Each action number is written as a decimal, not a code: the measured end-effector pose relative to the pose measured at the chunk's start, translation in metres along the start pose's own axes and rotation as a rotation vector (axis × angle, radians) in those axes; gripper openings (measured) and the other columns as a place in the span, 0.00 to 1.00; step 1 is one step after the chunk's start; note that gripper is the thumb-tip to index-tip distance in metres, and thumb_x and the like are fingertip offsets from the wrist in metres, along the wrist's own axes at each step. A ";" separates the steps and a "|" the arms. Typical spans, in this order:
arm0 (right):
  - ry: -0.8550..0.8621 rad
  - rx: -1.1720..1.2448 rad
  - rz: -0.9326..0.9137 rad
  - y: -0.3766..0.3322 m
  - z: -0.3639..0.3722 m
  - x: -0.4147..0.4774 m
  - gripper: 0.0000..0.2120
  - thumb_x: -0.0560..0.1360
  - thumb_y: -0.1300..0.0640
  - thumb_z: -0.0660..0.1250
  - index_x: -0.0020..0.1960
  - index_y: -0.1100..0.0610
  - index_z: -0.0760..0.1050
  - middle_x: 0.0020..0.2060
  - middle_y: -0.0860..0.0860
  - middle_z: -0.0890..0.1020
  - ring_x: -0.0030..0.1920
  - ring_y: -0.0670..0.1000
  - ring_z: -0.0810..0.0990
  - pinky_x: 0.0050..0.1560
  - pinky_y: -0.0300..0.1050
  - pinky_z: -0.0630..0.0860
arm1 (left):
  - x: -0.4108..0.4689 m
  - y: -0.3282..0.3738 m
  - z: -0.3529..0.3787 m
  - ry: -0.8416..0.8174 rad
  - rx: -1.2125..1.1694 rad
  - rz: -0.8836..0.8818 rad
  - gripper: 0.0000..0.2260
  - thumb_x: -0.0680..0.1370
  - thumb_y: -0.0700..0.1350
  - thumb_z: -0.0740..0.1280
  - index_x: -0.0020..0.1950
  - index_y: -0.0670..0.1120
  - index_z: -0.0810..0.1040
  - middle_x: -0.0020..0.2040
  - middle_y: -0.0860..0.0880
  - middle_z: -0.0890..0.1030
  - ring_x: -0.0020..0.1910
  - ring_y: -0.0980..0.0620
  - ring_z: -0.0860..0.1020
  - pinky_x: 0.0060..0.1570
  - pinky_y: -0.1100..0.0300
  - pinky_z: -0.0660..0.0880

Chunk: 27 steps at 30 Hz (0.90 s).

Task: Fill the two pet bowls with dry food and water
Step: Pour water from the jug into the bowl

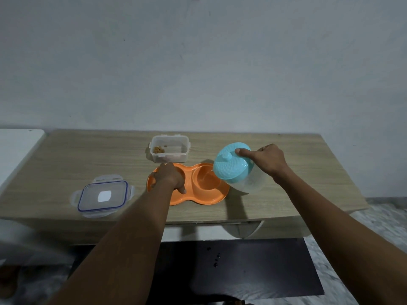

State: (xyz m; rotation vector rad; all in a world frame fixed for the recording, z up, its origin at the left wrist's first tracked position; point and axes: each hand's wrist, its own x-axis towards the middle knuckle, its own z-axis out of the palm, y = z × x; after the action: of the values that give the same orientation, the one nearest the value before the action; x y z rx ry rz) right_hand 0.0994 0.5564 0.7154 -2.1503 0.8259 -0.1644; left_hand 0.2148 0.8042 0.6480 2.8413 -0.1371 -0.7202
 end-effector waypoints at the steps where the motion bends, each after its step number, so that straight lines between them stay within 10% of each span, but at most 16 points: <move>1: -0.001 0.001 0.004 0.000 -0.001 0.000 0.36 0.64 0.32 0.77 0.42 0.69 0.83 0.42 0.64 0.86 0.36 0.54 0.78 0.38 0.50 0.68 | 0.000 0.000 0.000 -0.002 0.000 0.001 0.46 0.60 0.48 0.83 0.72 0.41 0.64 0.69 0.41 0.70 0.70 0.39 0.69 0.65 0.41 0.71; 27: -0.014 -0.036 -0.007 -0.003 -0.005 0.003 0.36 0.64 0.33 0.77 0.39 0.69 0.82 0.32 0.56 0.80 0.34 0.52 0.75 0.37 0.50 0.67 | 0.008 -0.001 0.004 -0.011 -0.010 -0.021 0.46 0.59 0.48 0.84 0.71 0.41 0.65 0.71 0.41 0.69 0.71 0.38 0.68 0.69 0.40 0.65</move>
State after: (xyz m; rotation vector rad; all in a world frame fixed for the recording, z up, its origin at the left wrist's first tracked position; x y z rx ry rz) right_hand 0.1012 0.5531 0.7210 -2.1860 0.8192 -0.1394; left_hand 0.2203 0.8035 0.6410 2.8340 -0.1050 -0.7391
